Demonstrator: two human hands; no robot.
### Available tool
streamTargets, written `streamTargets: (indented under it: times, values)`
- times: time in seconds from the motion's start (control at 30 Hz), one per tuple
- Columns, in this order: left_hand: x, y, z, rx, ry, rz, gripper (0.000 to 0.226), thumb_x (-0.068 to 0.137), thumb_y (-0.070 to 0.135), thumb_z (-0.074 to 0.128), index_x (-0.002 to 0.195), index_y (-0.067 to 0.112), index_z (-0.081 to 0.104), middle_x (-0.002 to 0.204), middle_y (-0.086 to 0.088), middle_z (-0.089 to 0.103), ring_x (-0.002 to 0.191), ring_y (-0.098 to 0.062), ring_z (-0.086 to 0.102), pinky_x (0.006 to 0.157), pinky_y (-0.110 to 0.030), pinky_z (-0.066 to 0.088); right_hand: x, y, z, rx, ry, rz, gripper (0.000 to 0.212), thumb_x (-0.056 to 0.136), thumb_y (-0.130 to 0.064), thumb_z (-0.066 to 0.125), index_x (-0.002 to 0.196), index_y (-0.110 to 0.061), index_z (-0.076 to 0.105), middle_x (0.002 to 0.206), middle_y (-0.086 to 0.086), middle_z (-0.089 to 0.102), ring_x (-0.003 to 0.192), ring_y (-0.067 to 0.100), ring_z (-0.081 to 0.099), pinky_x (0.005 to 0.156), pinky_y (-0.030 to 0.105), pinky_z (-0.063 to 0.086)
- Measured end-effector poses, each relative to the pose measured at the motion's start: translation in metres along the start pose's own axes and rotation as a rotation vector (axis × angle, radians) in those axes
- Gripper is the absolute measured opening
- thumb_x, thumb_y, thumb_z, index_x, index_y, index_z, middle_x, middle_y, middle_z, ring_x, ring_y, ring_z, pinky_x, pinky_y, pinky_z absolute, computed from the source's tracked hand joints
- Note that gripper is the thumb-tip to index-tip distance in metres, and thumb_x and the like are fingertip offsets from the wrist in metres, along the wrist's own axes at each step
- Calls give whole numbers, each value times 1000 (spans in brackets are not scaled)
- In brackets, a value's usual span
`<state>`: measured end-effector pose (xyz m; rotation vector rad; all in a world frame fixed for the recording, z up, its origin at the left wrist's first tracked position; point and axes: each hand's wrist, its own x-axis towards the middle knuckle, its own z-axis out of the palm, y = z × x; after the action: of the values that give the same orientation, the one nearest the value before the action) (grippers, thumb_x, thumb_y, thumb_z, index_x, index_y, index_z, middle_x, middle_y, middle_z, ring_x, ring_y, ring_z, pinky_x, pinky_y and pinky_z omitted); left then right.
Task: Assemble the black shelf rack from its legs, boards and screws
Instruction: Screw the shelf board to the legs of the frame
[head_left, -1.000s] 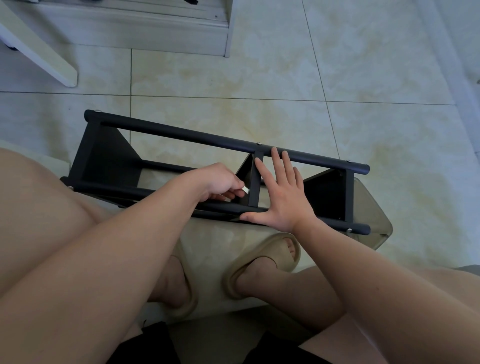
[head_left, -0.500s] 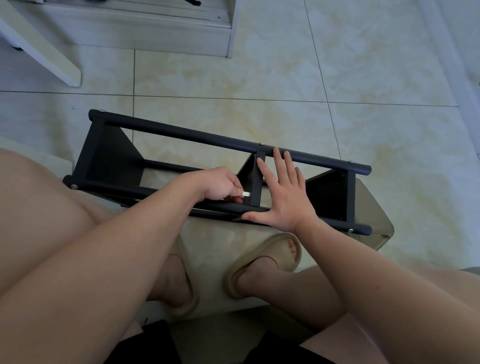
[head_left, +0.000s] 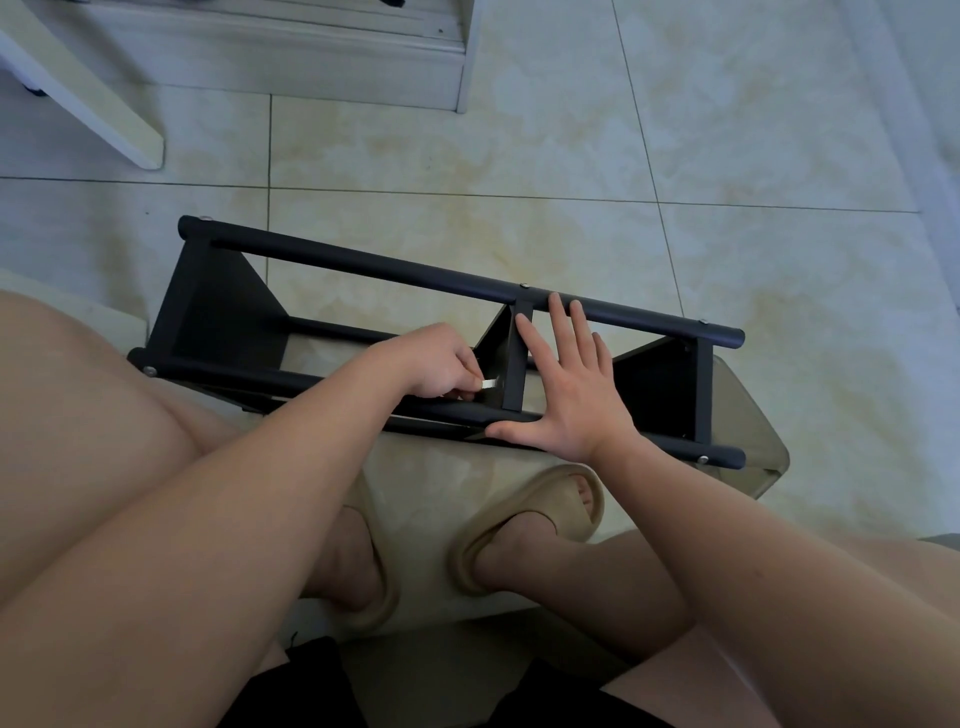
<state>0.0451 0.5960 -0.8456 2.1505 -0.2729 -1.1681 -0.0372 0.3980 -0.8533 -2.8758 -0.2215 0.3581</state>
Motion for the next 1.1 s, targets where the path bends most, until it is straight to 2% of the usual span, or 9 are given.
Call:
streamTargets:
  times: [0.07,0.17,0.3,0.37,0.47,0.6,0.73,0.87,1.1]
  values:
    - [-1,1,-4,53,29,26,26,89,18,71,68,33,68,65,15,68,63,-4,59,60,-20,40,0,0,0,4,0,0,125,62,-98,44,162,-35,0,169,4,-19,154,25,-24,125,55,2]
    - [0,3,-3,112,59,67,24,89,20,70,70,35,67,79,14,69,72,-5,61,62,-21,40,-1,-1,0,11,-2,-1,125,62,-97,44,162,-35,2,169,4,-19,154,25,-24,125,57,3]
    - [3,6,2,57,73,90,21,92,18,63,80,35,70,93,13,69,93,-11,64,84,-27,48,-1,-1,-1,16,-4,0,125,62,-97,44,162,-34,3,169,4,-19,154,25,-24,125,57,4]
    - [4,5,4,-80,64,58,20,94,19,64,81,33,70,96,10,69,98,-13,63,88,-29,48,-1,-1,0,9,-1,-4,125,63,-97,44,162,-34,3,169,4,-18,154,26,-24,125,57,4]
    - [5,6,10,-383,52,-37,10,95,21,65,88,21,72,94,3,73,92,-12,68,72,-25,52,-1,0,1,11,9,-10,124,63,-97,44,162,-33,4,169,4,-18,154,26,-23,125,58,5]
    - [8,7,16,-473,136,-102,4,92,18,69,94,14,69,82,-1,74,72,-7,70,63,-21,54,0,0,1,17,10,-10,125,63,-97,45,162,-34,4,169,4,-17,154,26,-23,125,58,5]
    - [10,7,20,-444,194,-90,11,87,14,73,97,14,72,81,-2,76,70,-8,71,74,-26,57,0,0,1,22,11,-13,125,63,-96,45,162,-33,5,169,5,-17,154,26,-22,125,57,4]
    - [10,9,22,-482,218,-72,9,90,12,68,97,15,72,75,0,74,64,-4,69,72,-25,59,0,0,1,17,9,-12,124,63,-96,44,162,-33,4,169,5,-17,154,26,-22,125,58,5]
    - [9,11,20,-549,222,-98,6,93,12,64,92,13,70,84,-4,76,75,-12,72,79,-31,60,0,0,1,17,5,-13,124,64,-96,45,162,-33,4,169,5,-17,154,26,-23,125,58,5]
